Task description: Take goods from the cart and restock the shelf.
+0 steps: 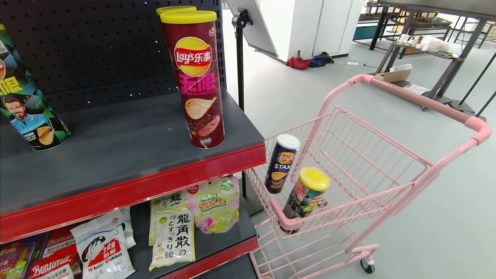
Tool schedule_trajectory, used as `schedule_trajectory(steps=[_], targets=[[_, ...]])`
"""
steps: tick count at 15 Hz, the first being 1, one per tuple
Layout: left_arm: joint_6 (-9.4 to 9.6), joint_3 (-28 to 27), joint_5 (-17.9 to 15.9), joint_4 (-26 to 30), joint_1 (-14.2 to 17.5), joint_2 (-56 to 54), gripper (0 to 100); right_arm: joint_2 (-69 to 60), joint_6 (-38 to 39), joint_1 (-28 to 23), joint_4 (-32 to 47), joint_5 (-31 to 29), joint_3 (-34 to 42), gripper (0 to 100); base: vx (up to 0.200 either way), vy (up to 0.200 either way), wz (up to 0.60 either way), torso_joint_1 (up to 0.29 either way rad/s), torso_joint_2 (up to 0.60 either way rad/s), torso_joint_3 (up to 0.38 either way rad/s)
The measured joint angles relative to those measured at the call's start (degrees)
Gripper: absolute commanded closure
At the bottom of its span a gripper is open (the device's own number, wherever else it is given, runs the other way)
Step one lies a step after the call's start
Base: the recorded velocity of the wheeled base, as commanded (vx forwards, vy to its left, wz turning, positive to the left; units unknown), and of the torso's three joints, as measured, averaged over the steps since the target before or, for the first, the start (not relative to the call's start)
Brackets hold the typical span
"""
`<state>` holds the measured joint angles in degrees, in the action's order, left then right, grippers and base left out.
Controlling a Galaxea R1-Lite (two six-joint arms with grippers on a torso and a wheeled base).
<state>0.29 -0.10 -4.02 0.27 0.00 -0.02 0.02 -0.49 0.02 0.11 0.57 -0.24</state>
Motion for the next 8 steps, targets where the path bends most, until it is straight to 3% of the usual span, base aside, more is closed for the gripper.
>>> schedule_trajectory(steps=[3, 5, 8], targets=[[0.02, 0.0, 0.0, 0.0, 0.0, 0.0, 0, 4.7, 3.3, 0.6, -0.2, 1.5, -7.4, 0, 0.000, 0.000, 0.00, 0.000, 0.00, 0.000], [0.04, 0.0, 0.0, 0.0, 0.0, 0.0, 0, 14.4, 4.7, 2.5, -2.3, 3.3, -14.4, 0, 0.000, 0.000, 0.00, 0.000, 0.00, 0.000], [0.04, 0.0, 0.0, 0.0, 0.0, 0.0, 0, 36.1, 5.7, 8.3, -15.9, 6.3, -19.0, 0, 0.000, 0.000, 0.00, 0.000, 0.00, 0.000]])
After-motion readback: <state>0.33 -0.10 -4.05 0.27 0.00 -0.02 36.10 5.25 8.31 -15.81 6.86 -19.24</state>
